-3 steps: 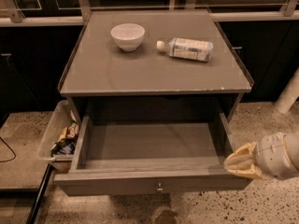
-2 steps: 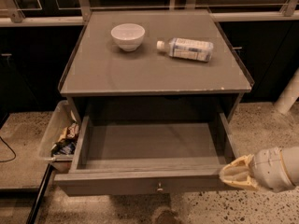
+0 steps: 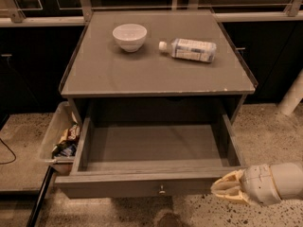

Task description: Close top drawer

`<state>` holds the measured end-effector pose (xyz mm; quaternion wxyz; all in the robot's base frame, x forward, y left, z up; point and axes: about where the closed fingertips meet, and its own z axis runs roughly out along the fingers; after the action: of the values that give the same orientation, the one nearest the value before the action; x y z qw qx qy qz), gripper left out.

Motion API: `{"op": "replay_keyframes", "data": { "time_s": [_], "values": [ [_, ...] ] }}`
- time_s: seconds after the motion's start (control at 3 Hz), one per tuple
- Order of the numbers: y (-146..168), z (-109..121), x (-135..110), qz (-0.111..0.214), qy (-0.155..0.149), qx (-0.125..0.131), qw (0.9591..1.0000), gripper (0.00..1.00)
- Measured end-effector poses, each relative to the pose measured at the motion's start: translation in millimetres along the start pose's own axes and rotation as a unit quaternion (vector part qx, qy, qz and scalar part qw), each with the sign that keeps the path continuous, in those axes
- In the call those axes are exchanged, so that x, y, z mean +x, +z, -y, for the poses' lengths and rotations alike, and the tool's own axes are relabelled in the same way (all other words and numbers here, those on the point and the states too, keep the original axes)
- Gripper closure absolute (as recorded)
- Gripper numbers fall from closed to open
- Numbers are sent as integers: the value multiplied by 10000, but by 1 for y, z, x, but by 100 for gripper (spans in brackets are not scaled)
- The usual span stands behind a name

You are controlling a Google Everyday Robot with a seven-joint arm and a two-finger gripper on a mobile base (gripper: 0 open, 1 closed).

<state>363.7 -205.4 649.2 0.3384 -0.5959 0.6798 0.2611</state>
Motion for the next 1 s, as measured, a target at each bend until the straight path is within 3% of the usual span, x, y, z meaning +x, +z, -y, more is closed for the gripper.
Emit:
{"op": "replay_keyframes", "data": {
  "time_s": [0.33,1.0],
  "values": [
    [24,-1,-1,-49,-142,-154,9998,100],
    [25,0,-1,-51,-144,-153,9998,58]
  ]
}}
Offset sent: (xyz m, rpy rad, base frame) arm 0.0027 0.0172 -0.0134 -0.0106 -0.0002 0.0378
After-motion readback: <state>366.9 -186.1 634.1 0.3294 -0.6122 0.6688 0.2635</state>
